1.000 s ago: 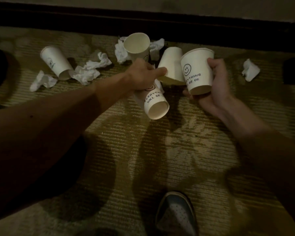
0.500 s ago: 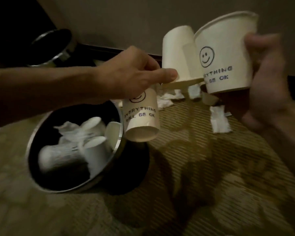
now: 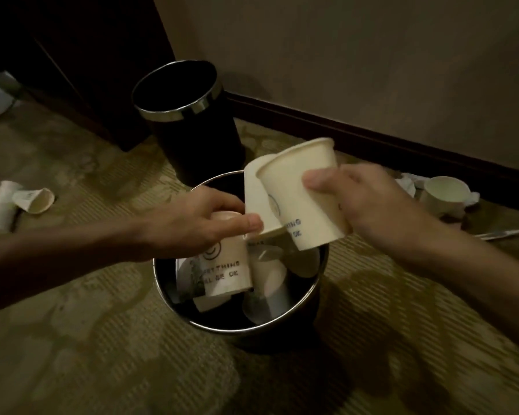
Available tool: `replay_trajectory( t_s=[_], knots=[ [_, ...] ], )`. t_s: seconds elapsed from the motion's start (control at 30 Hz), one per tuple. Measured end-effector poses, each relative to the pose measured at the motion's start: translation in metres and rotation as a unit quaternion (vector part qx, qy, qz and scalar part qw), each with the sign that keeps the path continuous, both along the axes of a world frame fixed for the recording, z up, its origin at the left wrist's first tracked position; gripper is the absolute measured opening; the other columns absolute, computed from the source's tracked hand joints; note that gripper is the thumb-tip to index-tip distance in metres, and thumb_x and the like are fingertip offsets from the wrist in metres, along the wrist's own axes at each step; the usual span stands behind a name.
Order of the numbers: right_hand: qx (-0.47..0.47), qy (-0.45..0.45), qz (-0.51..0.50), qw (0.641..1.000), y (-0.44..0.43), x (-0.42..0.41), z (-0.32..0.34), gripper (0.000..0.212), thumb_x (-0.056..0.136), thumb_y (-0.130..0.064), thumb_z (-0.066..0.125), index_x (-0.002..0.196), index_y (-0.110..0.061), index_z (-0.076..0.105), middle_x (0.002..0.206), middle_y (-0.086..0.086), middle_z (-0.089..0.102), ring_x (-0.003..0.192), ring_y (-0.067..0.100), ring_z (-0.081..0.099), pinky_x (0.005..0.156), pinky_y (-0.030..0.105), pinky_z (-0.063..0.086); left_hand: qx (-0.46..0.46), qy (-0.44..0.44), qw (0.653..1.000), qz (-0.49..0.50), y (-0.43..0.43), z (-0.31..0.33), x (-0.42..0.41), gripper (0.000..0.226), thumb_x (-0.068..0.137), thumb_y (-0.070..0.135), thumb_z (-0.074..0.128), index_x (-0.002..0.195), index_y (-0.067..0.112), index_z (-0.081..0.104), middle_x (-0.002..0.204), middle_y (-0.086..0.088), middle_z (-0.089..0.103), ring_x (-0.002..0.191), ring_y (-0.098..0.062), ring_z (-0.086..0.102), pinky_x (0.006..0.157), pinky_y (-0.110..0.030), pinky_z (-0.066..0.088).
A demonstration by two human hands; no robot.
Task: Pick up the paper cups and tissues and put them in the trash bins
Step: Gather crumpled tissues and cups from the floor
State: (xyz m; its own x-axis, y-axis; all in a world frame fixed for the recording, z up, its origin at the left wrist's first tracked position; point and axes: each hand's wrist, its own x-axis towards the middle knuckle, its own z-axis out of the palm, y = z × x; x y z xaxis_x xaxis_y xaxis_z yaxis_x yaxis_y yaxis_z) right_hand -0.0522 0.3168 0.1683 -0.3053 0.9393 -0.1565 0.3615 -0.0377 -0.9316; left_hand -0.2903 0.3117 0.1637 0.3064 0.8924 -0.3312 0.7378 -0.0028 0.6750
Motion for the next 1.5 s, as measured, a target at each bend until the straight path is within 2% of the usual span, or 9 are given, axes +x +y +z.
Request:
replay_trajectory(
  t_s=[0.17, 0.3, 0.37, 0.53, 0.77, 0.83, 0.93, 1.1, 1.5],
  knots=[
    [0.008, -0.135, 0.055, 0.989, -0.003, -0.016, 0.003, 0.064, 0.062, -0.074, 0.052, 0.108, -0.031, 0.063, 0.097, -0.01, 0.069, 0.086, 0.007, 0.067, 0.081, 0.043, 0.058, 0.016, 0.016, 0.999, 0.025, 0.004, -0.006, -0.019, 0.049, 0.068, 0.073, 0.048, 0.1, 0.041, 0.068, 0.086, 0.03, 0.069, 0.077, 0.009, 0.066, 0.052, -0.007, 0.047],
    [0.001, -0.212, 0.104, 0.972, -0.002, -0.023, 0.003, 0.06, 0.074, -0.062, 0.058, 0.127, -0.044, 0.037, 0.098, -0.015, 0.066, 0.084, 0.002, 0.066, 0.074, 0.032, 0.058, 0.055, -0.006, 0.998, 0.007, 0.01, -0.01, -0.021, 0.068, 0.074, 0.072, 0.04, 0.139, 0.053, 0.036, 0.104, 0.025, 0.06, 0.088, 0.01, 0.06, 0.057, -0.009, 0.048],
    [0.028, -0.257, 0.121, 0.958, -0.003, -0.029, -0.002, 0.046, 0.083, -0.056, 0.058, 0.124, -0.041, 0.043, 0.098, -0.016, 0.065, 0.085, 0.002, 0.066, 0.075, 0.032, 0.058, 0.069, -0.026, 0.996, -0.049, 0.011, -0.015, -0.023, 0.068, 0.081, 0.069, 0.034, 0.146, 0.051, 0.027, 0.115, 0.027, 0.058, 0.099, 0.02, 0.053, 0.069, -0.004, 0.045],
    [0.094, -0.392, 0.183, 0.897, -0.009, -0.042, -0.005, 0.041, 0.087, -0.065, 0.034, 0.104, -0.036, 0.058, 0.087, -0.014, 0.06, 0.084, 0.001, 0.055, 0.072, 0.025, 0.05, 0.109, 0.033, 0.986, -0.119, 0.023, -0.036, -0.031, 0.064, 0.085, 0.068, 0.023, 0.14, 0.043, 0.045, 0.118, 0.019, 0.054, 0.11, 0.001, 0.051, 0.09, -0.017, 0.041],
    [0.092, -0.519, 0.263, 0.808, -0.005, -0.056, 0.01, 0.07, 0.082, -0.075, 0.016, 0.146, -0.046, 0.011, 0.119, -0.012, 0.041, 0.107, 0.005, 0.032, 0.092, 0.024, 0.033, 0.216, 0.086, 0.944, -0.233, 0.044, -0.034, -0.046, 0.053, 0.089, 0.061, 0.023, 0.116, 0.038, 0.064, 0.111, 0.018, 0.05, 0.103, 0.0, 0.038, 0.084, -0.025, 0.035],
    [0.105, -0.502, 0.263, 0.817, 0.001, -0.056, 0.021, 0.074, 0.076, -0.084, 0.016, 0.143, -0.053, 0.006, 0.12, -0.017, 0.035, 0.107, 0.0, 0.029, 0.087, 0.02, 0.032, 0.226, 0.064, 0.947, -0.221, 0.048, -0.027, -0.054, 0.059, 0.086, 0.066, 0.02, 0.104, 0.034, 0.066, 0.104, 0.017, 0.053, 0.096, 0.004, 0.041, 0.081, -0.024, 0.041],
    [0.155, -0.453, 0.227, 0.848, 0.017, -0.046, 0.03, 0.061, 0.077, -0.083, 0.023, 0.13, -0.055, 0.033, 0.104, -0.028, 0.04, 0.099, -0.008, 0.039, 0.073, 0.014, 0.035, 0.245, 0.002, 0.956, -0.161, 0.057, -0.013, -0.051, 0.055, 0.082, 0.069, 0.024, 0.079, 0.032, 0.064, 0.074, 0.011, 0.059, 0.072, -0.002, 0.057, 0.059, -0.025, 0.048],
    [0.155, -0.35, 0.135, 0.914, 0.065, -0.012, 0.015, 0.022, 0.09, -0.047, 0.049, 0.096, -0.034, 0.065, 0.069, -0.014, 0.059, 0.065, 0.002, 0.057, 0.053, 0.022, 0.042, 0.25, -0.017, 0.963, -0.104, 0.101, 0.002, -0.003, 0.047, 0.089, 0.055, 0.045, 0.056, 0.022, 0.055, 0.052, 0.012, 0.054, 0.046, -0.004, 0.05, 0.046, -0.014, 0.039],
    [0.01, -0.233, 0.018, 0.972, 0.19, 0.049, -0.12, 0.016, 0.092, -0.032, 0.06, 0.105, -0.024, 0.064, 0.088, -0.011, 0.063, 0.08, 0.002, 0.059, 0.069, 0.023, 0.048, 0.006, 0.195, 0.975, -0.107, 0.244, -0.065, 0.086, 0.021, 0.094, 0.044, 0.059, 0.103, 0.025, 0.063, 0.078, -0.002, 0.071, 0.069, -0.021, 0.071, 0.058, -0.032, 0.058]
  ],
)
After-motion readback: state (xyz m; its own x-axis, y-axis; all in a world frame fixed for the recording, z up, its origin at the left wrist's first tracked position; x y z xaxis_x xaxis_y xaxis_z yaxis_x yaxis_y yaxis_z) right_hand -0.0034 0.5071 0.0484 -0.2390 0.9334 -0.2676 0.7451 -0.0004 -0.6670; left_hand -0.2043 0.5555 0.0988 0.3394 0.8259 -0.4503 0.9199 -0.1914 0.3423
